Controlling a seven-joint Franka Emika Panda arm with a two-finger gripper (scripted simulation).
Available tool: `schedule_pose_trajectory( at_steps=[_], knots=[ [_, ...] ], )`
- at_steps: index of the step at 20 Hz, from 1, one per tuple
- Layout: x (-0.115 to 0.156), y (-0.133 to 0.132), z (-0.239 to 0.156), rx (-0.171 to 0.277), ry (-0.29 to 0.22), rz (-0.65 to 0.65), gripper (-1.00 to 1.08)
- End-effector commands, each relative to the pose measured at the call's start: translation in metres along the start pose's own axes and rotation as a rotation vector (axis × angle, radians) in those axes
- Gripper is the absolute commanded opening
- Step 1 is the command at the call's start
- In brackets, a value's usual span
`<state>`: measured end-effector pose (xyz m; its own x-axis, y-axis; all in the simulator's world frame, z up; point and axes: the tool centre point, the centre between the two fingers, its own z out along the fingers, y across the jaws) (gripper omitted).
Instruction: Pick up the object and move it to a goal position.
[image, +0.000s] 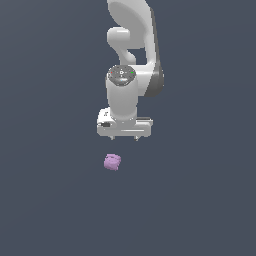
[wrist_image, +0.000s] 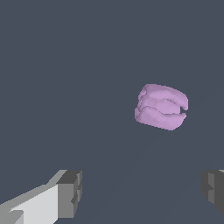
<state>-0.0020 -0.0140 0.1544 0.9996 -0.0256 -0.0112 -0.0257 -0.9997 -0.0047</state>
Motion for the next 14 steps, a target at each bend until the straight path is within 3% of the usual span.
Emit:
schedule_pose_trajectory(
  at_steps=[1, 14],
  knots=[
    [0.000, 0.000, 0.000, 0.000, 0.000, 0.000, 1.00],
    [-0.003, -0.008, -0.010, -0.019, 0.001, -0.041, 1.00]
  ],
)
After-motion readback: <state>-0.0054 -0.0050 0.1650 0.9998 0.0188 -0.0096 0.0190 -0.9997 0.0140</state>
